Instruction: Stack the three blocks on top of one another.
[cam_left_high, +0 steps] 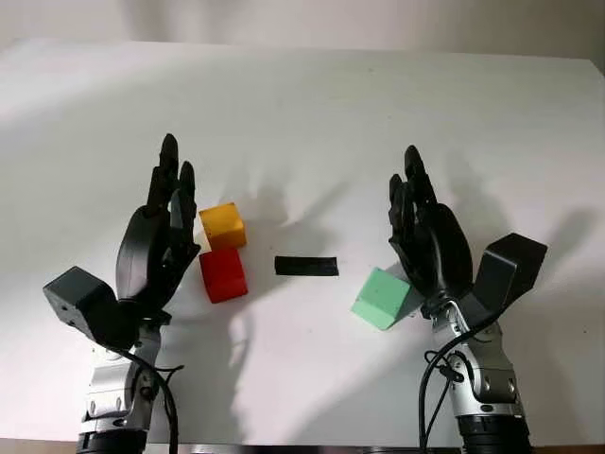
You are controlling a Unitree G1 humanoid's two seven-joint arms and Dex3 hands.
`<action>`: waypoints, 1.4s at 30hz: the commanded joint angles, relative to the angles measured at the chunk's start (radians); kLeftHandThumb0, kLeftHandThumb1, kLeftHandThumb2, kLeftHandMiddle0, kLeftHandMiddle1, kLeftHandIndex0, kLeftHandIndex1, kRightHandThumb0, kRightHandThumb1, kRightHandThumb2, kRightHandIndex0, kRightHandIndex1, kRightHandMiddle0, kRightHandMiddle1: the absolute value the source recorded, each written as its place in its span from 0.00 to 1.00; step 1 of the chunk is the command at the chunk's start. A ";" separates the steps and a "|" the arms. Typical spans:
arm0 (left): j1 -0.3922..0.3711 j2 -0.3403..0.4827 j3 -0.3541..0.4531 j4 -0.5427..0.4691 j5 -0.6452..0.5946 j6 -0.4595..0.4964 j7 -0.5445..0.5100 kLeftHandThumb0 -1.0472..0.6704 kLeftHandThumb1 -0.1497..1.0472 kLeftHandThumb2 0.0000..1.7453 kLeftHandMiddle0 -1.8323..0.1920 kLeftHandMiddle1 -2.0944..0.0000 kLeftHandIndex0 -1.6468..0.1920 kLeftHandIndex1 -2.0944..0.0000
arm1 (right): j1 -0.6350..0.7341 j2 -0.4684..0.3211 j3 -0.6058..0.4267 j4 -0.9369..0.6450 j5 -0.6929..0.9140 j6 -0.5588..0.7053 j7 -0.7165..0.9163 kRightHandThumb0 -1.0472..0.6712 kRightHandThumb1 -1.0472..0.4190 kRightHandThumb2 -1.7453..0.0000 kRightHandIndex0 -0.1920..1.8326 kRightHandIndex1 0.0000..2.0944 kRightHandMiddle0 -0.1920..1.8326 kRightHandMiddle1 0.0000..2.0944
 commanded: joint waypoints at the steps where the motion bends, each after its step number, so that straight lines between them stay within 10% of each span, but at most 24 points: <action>1: -0.062 0.122 0.029 -0.075 0.033 0.018 -0.038 0.25 1.00 0.11 0.82 0.96 0.83 0.94 | -0.004 -0.005 0.009 -0.017 -0.003 -0.005 0.003 0.19 0.00 0.58 0.00 0.00 0.00 0.00; 6: -0.160 0.453 0.026 -0.153 0.169 0.116 -0.213 0.27 0.95 0.03 0.84 0.98 0.73 0.95 | -0.007 0.004 0.010 -0.012 -0.001 -0.009 -0.005 0.19 0.00 0.59 0.00 0.00 0.00 0.00; 11: -0.263 0.609 -0.053 -0.209 0.297 0.195 -0.313 0.32 0.80 0.01 0.88 0.98 0.69 0.96 | -0.010 0.003 0.015 -0.009 -0.012 -0.009 -0.013 0.19 0.00 0.58 0.00 0.00 0.00 0.00; 15: -0.327 0.715 -0.128 -0.198 0.424 0.082 -0.387 0.28 0.80 0.02 0.91 0.99 0.69 0.97 | -0.013 -0.003 0.016 -0.006 -0.021 -0.016 -0.016 0.20 0.00 0.58 0.00 0.00 0.00 0.00; 24: -0.401 0.790 -0.257 -0.073 0.747 -0.357 -0.303 0.28 0.79 0.03 0.95 0.98 0.73 0.98 | -0.016 0.004 0.012 0.003 -0.018 -0.032 -0.019 0.20 0.00 0.59 0.00 0.00 0.00 0.00; 34: -0.394 0.774 -0.294 -0.088 0.987 -0.555 -0.113 0.23 0.78 0.03 0.98 0.98 0.76 0.98 | -0.012 0.002 0.010 0.009 -0.017 -0.037 -0.026 0.19 0.00 0.60 0.00 0.00 0.00 0.00; 42: -0.365 0.765 -0.300 -0.095 1.089 -0.660 0.044 0.47 0.81 0.03 1.00 0.98 0.76 0.98 | -0.008 0.001 0.012 0.010 -0.022 -0.038 -0.030 0.19 0.00 0.60 0.00 0.00 0.00 0.00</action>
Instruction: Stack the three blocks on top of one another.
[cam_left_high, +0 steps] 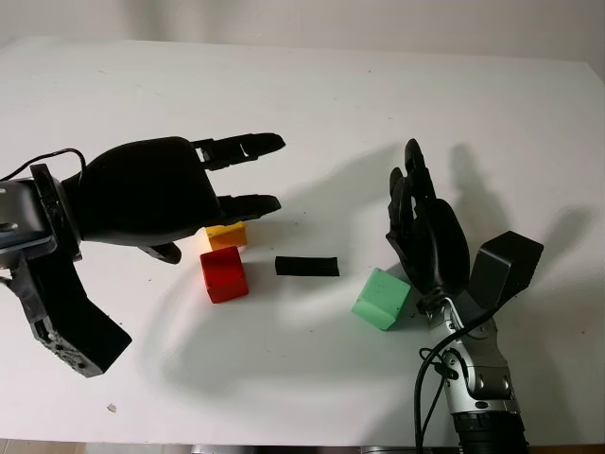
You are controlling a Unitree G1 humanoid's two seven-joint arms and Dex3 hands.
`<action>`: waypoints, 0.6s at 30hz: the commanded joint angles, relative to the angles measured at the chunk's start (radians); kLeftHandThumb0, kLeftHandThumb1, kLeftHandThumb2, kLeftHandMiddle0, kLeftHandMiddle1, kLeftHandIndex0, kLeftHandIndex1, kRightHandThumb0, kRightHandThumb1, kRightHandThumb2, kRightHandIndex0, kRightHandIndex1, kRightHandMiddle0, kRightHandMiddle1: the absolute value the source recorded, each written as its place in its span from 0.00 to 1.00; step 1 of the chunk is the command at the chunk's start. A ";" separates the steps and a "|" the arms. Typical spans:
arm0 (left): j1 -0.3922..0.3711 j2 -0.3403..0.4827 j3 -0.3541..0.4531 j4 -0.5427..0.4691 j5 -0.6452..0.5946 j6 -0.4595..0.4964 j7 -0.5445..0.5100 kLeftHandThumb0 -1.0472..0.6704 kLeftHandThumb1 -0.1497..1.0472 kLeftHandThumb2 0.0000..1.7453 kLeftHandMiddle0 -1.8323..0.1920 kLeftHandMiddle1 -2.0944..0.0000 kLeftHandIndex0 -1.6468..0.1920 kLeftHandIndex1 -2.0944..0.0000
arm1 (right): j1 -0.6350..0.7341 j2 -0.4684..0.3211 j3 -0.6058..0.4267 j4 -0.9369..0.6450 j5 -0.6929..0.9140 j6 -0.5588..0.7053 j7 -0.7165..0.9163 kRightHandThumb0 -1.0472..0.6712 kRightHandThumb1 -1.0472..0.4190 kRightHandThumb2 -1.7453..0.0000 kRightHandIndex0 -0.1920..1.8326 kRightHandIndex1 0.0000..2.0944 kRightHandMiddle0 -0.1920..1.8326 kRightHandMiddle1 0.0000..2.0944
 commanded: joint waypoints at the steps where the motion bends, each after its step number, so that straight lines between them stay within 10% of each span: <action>1: 0.010 0.003 -0.014 -0.014 0.008 -0.011 0.004 0.47 0.81 0.03 1.00 0.99 0.76 0.98 | 0.002 -0.006 -0.003 0.005 -0.003 -0.008 0.001 0.19 0.00 0.60 0.00 0.00 0.00 0.00; 18: 0.046 0.001 -0.057 -0.007 -0.009 -0.034 -0.068 0.42 0.81 0.03 1.00 0.98 0.73 0.96 | 0.016 -0.008 -0.005 -0.013 0.003 -0.004 0.004 0.19 0.00 0.60 0.00 0.00 0.00 0.00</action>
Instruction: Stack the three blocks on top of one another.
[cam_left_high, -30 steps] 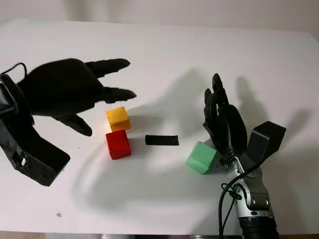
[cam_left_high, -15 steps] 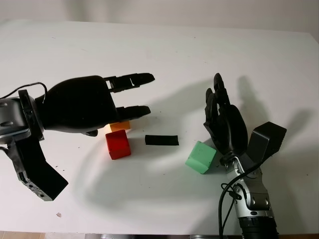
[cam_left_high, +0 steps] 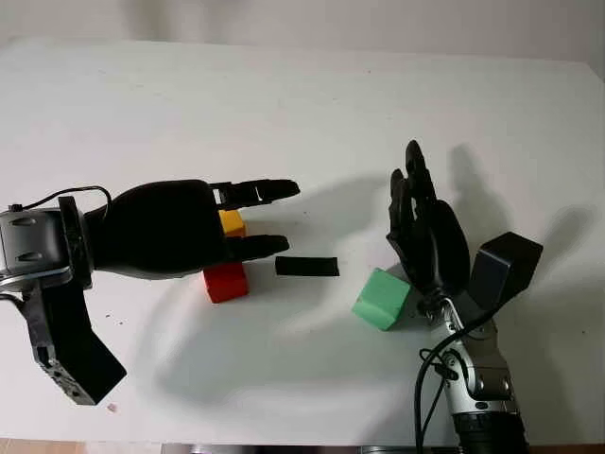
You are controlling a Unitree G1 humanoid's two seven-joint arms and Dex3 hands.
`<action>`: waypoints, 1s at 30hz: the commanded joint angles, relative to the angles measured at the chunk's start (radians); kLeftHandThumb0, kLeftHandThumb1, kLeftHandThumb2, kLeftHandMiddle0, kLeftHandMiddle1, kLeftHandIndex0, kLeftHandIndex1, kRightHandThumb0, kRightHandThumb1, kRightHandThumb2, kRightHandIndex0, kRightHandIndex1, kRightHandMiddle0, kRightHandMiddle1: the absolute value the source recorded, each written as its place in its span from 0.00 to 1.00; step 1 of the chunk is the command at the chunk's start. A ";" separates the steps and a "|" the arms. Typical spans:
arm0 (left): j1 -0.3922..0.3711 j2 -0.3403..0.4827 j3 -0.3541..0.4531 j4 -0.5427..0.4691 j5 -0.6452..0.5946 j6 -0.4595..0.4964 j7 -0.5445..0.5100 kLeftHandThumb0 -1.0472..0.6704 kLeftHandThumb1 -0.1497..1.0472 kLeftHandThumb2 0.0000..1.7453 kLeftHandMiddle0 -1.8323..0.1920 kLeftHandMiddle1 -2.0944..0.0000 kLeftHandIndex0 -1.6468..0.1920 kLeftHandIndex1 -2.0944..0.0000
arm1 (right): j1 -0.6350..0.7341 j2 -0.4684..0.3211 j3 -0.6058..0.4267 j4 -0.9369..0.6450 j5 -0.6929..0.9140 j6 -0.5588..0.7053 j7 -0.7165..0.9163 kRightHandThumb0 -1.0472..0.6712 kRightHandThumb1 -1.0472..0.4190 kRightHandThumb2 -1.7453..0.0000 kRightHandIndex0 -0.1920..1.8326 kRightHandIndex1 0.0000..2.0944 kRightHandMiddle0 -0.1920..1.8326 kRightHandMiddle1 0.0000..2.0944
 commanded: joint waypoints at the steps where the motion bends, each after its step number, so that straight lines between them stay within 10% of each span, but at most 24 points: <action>1: 0.012 0.000 -0.014 0.001 -0.012 0.004 -0.011 0.42 0.82 0.03 1.00 0.98 0.73 0.96 | 0.013 -0.008 -0.004 -0.016 -0.001 -0.004 -0.001 0.19 0.00 0.60 0.00 0.00 0.00 0.00; 10: 0.005 -0.044 -0.049 0.101 -0.023 -0.015 0.033 0.37 0.85 0.04 0.96 0.97 0.56 0.89 | 0.022 -0.008 -0.003 -0.030 0.001 0.006 -0.001 0.19 0.00 0.60 0.00 0.00 0.00 0.00; 17: -0.032 -0.076 -0.087 0.200 0.028 -0.054 0.126 0.38 0.89 0.03 0.88 0.97 0.59 0.47 | 0.024 -0.016 -0.006 -0.030 0.001 0.006 0.004 0.19 0.00 0.60 0.00 0.00 0.00 0.00; 30: -0.059 -0.074 -0.082 0.190 -0.020 -0.052 0.110 0.39 0.87 0.03 0.85 0.97 0.57 0.40 | 0.017 -0.015 -0.002 -0.029 -0.001 0.019 -0.001 0.19 0.00 0.60 0.00 0.00 0.00 0.00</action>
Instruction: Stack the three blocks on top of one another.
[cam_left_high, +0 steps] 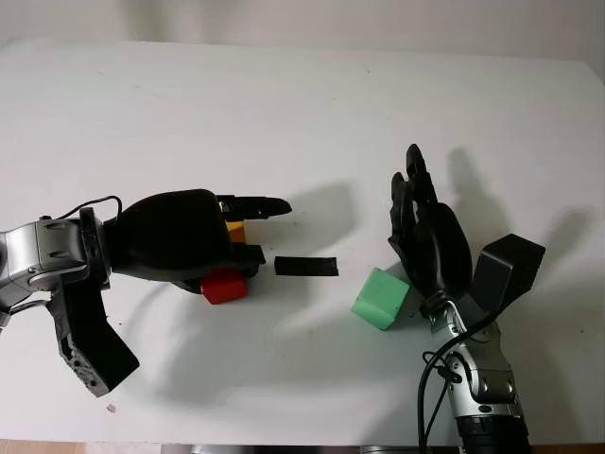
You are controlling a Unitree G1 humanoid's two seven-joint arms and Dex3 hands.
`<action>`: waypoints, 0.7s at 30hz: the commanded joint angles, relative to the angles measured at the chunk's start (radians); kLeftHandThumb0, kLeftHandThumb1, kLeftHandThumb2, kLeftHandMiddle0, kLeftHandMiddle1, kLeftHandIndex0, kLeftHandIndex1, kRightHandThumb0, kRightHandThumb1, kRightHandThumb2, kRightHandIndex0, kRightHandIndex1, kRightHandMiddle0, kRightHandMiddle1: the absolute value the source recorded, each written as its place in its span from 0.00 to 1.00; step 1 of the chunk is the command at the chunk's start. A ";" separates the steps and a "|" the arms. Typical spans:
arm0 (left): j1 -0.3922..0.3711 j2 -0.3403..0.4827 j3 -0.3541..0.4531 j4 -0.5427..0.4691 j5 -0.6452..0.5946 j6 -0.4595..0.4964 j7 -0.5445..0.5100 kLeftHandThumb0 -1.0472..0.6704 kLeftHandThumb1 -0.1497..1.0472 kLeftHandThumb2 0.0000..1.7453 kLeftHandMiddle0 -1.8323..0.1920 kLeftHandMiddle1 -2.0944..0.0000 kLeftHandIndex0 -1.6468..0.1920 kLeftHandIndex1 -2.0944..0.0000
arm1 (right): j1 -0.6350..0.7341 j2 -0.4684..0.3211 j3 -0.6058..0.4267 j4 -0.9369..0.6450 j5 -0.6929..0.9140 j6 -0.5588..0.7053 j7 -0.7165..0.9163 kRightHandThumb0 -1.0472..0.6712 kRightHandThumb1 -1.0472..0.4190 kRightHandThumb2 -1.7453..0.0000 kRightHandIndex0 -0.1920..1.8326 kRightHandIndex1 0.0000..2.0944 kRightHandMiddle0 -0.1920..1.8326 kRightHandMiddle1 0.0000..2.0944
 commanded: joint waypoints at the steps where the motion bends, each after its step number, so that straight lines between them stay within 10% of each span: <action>1: -0.024 0.019 0.001 -0.036 -0.045 0.019 -0.049 0.38 0.87 0.03 0.85 0.97 0.58 0.41 | 0.005 -0.006 -0.001 -0.019 -0.005 0.005 -0.005 0.19 0.00 0.60 0.00 0.00 0.00 0.00; 13: -0.286 -0.043 -0.017 -0.185 -0.440 0.383 -0.540 0.36 0.91 0.03 0.82 0.97 0.60 0.42 | -0.011 -0.010 0.008 -0.002 -0.014 -0.005 -0.001 0.20 0.00 0.59 0.00 0.00 0.00 0.00; 21: -0.450 -0.164 -0.092 -0.083 -0.356 0.317 -0.536 0.34 0.86 0.03 0.79 0.97 0.57 0.45 | -0.010 -0.004 0.011 -0.009 -0.020 0.000 -0.009 0.19 0.00 0.59 0.00 0.00 0.00 0.00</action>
